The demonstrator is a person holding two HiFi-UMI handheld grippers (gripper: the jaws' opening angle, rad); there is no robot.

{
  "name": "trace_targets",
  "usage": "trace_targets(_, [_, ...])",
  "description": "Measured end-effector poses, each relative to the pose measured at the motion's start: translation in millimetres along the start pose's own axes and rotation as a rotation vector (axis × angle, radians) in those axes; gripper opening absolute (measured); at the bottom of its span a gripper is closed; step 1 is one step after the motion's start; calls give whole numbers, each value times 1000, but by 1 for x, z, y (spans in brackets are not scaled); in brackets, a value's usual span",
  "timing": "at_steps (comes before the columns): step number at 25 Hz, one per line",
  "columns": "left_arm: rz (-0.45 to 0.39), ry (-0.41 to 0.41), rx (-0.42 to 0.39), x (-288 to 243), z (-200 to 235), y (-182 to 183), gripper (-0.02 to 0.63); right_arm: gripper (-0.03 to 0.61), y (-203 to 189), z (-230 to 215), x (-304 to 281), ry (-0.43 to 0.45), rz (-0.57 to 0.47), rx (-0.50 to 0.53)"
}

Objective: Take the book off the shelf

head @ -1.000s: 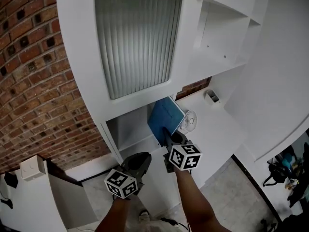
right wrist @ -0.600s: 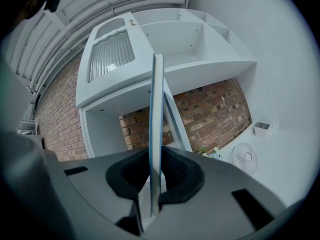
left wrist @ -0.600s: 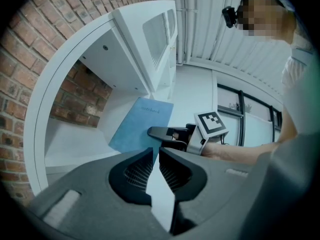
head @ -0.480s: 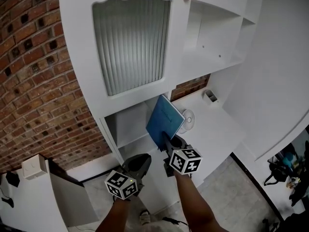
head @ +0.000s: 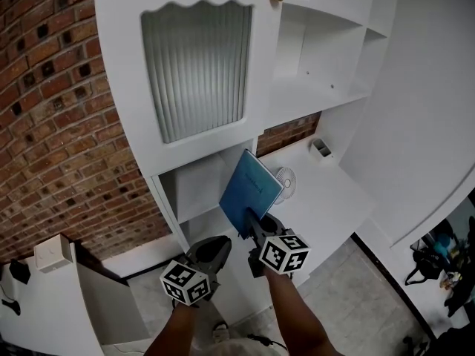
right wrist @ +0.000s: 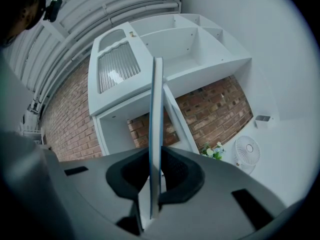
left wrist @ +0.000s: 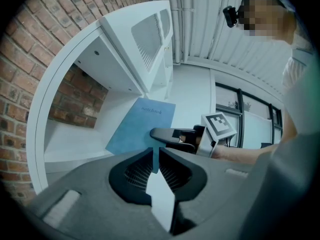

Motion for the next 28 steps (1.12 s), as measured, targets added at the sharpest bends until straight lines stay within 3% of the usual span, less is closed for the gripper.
trace_targets(13, [0,-20,-13,6,-27,1,25,54,-2,8,44,58,-53,-106])
trace_targets(28, [-12,-40,-15,7,-51,-2,25,54,-19,10,92,83,-32,-126])
Point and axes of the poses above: the fingertips, and each gripper's own axes: x backward along the fingers, z to its left, y out of its top, the point moved 7 cm from there along x, backward along the fingers, and after that the axes turned 4 degrees about z, right-handed, at the moved point
